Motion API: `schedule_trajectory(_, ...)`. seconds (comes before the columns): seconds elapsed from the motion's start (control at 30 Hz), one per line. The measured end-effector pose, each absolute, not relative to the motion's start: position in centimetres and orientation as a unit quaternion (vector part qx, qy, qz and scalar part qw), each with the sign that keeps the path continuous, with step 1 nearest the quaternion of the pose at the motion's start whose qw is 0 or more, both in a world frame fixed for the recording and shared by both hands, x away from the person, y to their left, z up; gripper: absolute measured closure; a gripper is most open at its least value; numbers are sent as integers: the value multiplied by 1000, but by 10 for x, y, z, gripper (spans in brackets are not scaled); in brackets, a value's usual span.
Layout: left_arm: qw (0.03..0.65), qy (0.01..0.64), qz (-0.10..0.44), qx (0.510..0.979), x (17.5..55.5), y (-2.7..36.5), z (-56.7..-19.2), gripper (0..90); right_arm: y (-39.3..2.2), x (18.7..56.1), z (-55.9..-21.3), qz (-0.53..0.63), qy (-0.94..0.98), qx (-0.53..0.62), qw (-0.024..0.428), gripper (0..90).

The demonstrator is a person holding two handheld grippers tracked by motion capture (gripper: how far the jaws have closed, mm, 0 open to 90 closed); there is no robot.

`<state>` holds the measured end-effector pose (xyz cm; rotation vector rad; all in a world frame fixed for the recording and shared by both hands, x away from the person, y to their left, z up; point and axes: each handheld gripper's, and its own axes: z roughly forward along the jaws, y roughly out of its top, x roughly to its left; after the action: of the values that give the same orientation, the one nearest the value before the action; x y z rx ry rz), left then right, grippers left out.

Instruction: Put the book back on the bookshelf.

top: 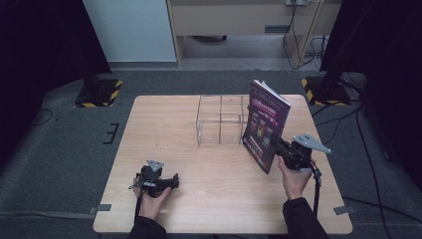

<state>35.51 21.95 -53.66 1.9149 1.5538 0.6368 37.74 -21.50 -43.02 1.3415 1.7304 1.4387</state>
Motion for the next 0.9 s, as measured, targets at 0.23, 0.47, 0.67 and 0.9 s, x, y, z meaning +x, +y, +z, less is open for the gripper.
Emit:
schedule_trajectory(0.23, 293, 583, 239, 719, 355, 219, -537, 3, -222, 366, -439, 521, 650, 499, 239, 826)
schedule_trajectory(0.47, 293, 582, 239, 720, 355, 220, -537, 2, -226, 356, -449, 520, 661, 492, 226, 828)
schedule_trajectory(0.67, 293, 582, 239, 720, 355, 220, -537, 2, -226, 350, -453, 514, 670, 487, 225, 828)
schedule_trajectory(0.9, 293, 582, 239, 720, 355, 220, -537, 2, -229, 345, -458, 512, 670, 489, 222, 818)
